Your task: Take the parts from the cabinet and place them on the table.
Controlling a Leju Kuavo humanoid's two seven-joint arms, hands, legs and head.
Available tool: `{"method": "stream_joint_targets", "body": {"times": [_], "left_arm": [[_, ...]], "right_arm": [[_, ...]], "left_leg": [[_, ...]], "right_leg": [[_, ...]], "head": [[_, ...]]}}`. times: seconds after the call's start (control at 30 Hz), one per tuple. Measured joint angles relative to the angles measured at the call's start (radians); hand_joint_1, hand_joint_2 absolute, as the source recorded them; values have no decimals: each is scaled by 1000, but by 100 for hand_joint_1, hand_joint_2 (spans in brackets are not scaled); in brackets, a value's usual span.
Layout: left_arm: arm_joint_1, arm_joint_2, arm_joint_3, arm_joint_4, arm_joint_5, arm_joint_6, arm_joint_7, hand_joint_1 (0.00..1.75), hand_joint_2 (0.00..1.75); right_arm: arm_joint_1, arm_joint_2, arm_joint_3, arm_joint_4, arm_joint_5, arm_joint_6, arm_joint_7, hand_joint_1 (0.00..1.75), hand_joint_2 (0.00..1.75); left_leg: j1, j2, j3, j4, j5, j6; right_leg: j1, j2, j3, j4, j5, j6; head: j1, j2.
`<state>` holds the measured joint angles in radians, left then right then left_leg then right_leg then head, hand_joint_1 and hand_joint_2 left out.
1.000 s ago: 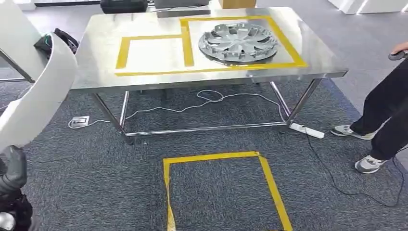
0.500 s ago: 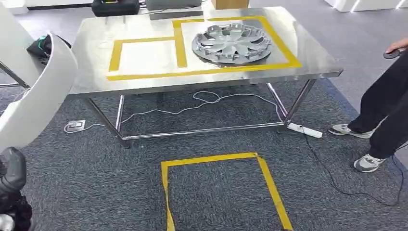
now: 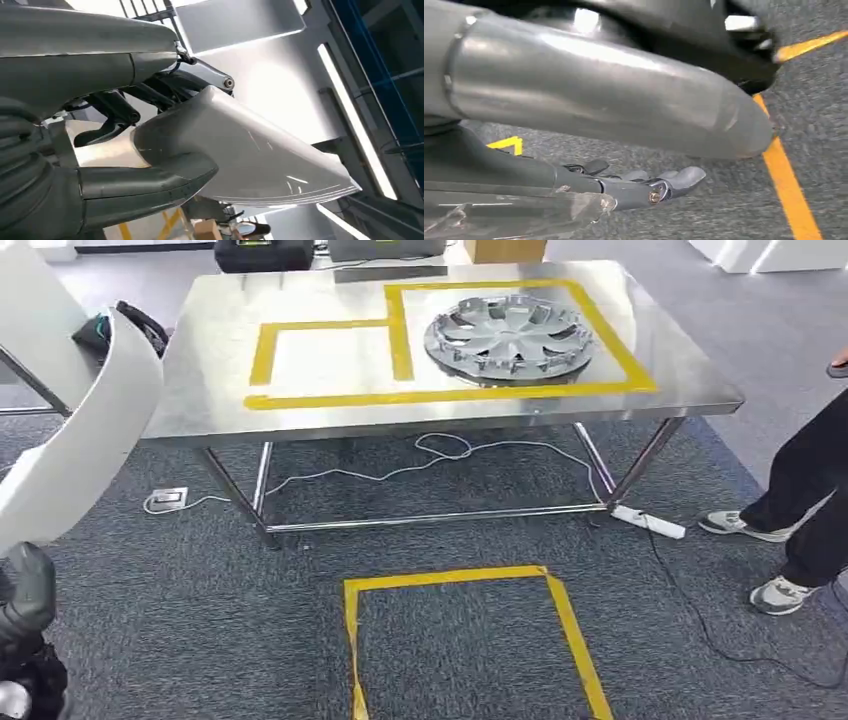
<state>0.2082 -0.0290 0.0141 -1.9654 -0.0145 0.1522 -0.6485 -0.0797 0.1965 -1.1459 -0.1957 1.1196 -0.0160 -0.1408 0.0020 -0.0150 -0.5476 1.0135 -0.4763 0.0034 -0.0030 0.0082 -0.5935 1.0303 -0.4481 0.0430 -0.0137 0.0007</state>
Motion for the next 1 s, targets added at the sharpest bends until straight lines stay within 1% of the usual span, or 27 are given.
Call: {"method": "stream_joint_targets", "body": {"times": [0.03, 0.07, 0.1, 0.13, 0.17, 0.2, 0.27, 0.3, 0.33, 0.37, 0.4, 0.43, 0.47, 0.5, 0.53, 0.6, 0.63, 0.67, 0.7, 0.77, 0.8, 0.83, 0.87, 0.9, 0.93, 0.97, 1.0], "left_arm": [[0, 0, 0, 0, 0, 0, 0, 175, 175], [0, 0, -1, 0, -1, -1, 0, 175, 175], [-1, 0, -2, 0, -3, -1, 0, 175, 175], [-2, 0, -1, -1, -3, -1, 0, 175, 175], [-4, 0, -2, 0, -3, -1, 0, 175, 175], [-8, 2, -2, 0, -3, -1, 0, 175, 175], [-14, 4, -2, 2, -3, -2, 0, 175, 175], [-15, 5, -2, 3, -3, -3, 0, 175, 175], [-16, 6, -2, 4, -3, -6, 0, 175, 175], [-18, 6, -2, 5, -4, -6, 1, 175, 175], [-20, 6, -2, 5, -4, -6, 1, 175, 175], [-24, 6, -2, 5, -5, -6, 1, 175, 175], [-27, 6, -2, 5, -5, -6, 1, 175, 175], [-31, 6, -3, 6, -5, -6, 1, 175, 175], [-32, 6, -2, 6, -5, -6, 2, 175, 175], [-31, 6, -1, 6, -5, -6, 2, 175, 175], [-32, 6, -1, 6, -5, -6, 2, 175, 175], [-32, 6, -1, 6, -6, -6, 2, 175, 175], [-32, 6, -1, 6, -6, -6, 2, 175, 175], [-32, 6, -1, 7, -6, -6, 2, 175, 175], [-32, 6, -1, 8, -6, -6, 2, 175, 175], [-31, 6, -1, 8, -6, -6, 2, 175, 175], [-31, 6, -1, 8, -6, -6, 2, 175, 175], [-31, 6, -1, 8, -6, -6, 2, 175, 175], [-31, 6, -1, 8, -7, -6, 2, 175, 175], [-31, 5, -1, 8, -7, -6, 2, 175, 175], [-31, 5, -1, 8, -7, -6, 2, 175, 175]], "right_arm": [[0, 0, 0, 0, 0, 0, 1, 0, 0], [2, 0, 0, 0, 0, 0, 1, 0, 0], [2, 0, 0, 0, -1, 0, 1, 0, 0], [1, 3, -1, 0, -1, 1, 1, 0, 0], [0, 3, -1, 0, -3, 0, 0, 0, 0], [-3, 3, -2, 0, -3, 1, 0, 0, 0], [-4, 6, -3, 0, -5, 1, 0, 0, 0], [-3, 6, -4, 0, -6, 1, 0, 0, 0], [-3, 6, -4, 0, -6, 1, 0, 0, 0], [-3, 6, -4, 0, -6, 1, 0, 0, 0], [-3, 8, -4, 0, -6, 1, 0, 0, 0], [-3, 8, -4, 0, -6, 1, 0, 0, 0], [-3, 8, -4, 0, -6, 1, 0, 0, 0], [-5, 8, -5, 0, -6, 1, 0, 0, 0], [-5, 8, -5, 0, -6, 1, 0, 0, 0], [-3, 8, -5, 0, -6, 0, 0, 0, 0], [-3, 8, -5, 0, -6, -1, 0, 0, 0], [-4, 8, -5, 0, -6, -1, 0, 0, 0], [-4, 8, -5, 0, -6, -1, 0, 0, 0], [-4, 8, -5, 0, -6, -1, 0, 0, 0], [-3, 8, -5, 0, -5, -1, 0, 0, 0], [-1, 8, -5, 0, -4, -1, 0, 0, 0], [0, 8, -5, 0, -3, -1, 0, 0, 0], [-1, 8, -5, 0, -3, -1, 0, 0, 0], [-1, 8, -5, 0, -3, -1, 0, 0, 0], [-2, 8, -5, 0, -3, -2, -1, 0, 0], [-4, 8, -5, 0, -3, -1, -2, 0, 0]], "left_leg": [[1, 0, -1, -3, 2, -4], [4, 0, 1, -6, 2, -7], [5, 0, 3, -9, 2, -14], [7, 0, 4, -7, -7, -21], [5, 4, -5, 18, -23, -26], [6, 4, -36, 79, -57, -30], [9, 4, -126, 247, -125, -37], [9, 4, -156, 296, -131, -39], [10, 4, -164, 298, -114, -39], [11, 4, -151, 258, -72, -39], [12, 5, -117, 181, -19, -39], [14, 7, -73, 87, 31, -40], [17, 14, -43, 19, 48, -43], [13, 11, -30, -9, 32, -38], [13, 9, -37, -3, 32, -27], [10, 8, -39, -3, 31, -14], [15, 8, -35, -8, 35, -5], [16, 9, -32, -8, 33, 0], [16, 9, -31, -8, 31, 7], [14, 10, -31, -8, 29, 11], [12, 10, -30, -8, 28, 12], [11, 9, -28, -8, 27, 14], [11, 8, -24, -7, 24, 14], [11, 6, -19, -7, 21, 12], [11, 5, -12, -7, 17, 10], [11, 4, -6, -7, 13, 5], [4, 3, -7, -5, 9, -2]], "right_leg": [[2, 1, -2, 4, 1, -1], [4, 1, -3, 5, -1, -4], [5, 2, -2, 2, 0, -11], [-5, 1, 5, -9, 4, -18], [-5, 1, 9, -12, 3, -23], [-6, 0, 10, -12, 2, -27], [-6, -2, 10, -12, -1, -31], [-6, -2, 10, -12, -1, -32], [-7, -1, 12, -12, -2, -31], [-7, 0, 15, -12, -4, -30], [-9, 1, 20, -12, -6, -28], [-10, 2, 26, -12, -10, -23], [-8, 3, 28, -12, -13, -17], [-1, 5, 23, -5, -18, -10], [0, 4, 21, -9, -15, -6], [-2, 3, 25, -17, -13, 3], [-3, 2, 20, -15, -17, 10], [-3, 1, 14, 5, -30, 15], [-3, 0, -12, 61, -63, 18], [-3, 0, -97, 234, -138, 20], [-3, 0, -134, 301, -157, 21], [-3, 0, -148, 317, -147, 20], [-3, 0, -135, 281, -114, 18], [-3, 0, -102, 207, -67, 14], [-3, 0, -57, 112, -19, 10], [-3, 0, -14, 23, 14, 8], [1, 0, 5, -3, -6, 6]], "head": [[-3, 0], [-2, 0], [-2, 0], [-1, 0], [-8, 0], [-11, 0], [-10, 0], [-11, 0], [-11, 0], [-11, 0], [-11, 0], [-11, 0], [-11, 0], [-14, 0], [-9, 0], [-7, 0], [-9, 0], [-5, 0], [3, 0], [3, 0], [3, 0], [3, 0], [3, 0], [3, 0], [3, 0], [4, 0], [3, 0]]}}
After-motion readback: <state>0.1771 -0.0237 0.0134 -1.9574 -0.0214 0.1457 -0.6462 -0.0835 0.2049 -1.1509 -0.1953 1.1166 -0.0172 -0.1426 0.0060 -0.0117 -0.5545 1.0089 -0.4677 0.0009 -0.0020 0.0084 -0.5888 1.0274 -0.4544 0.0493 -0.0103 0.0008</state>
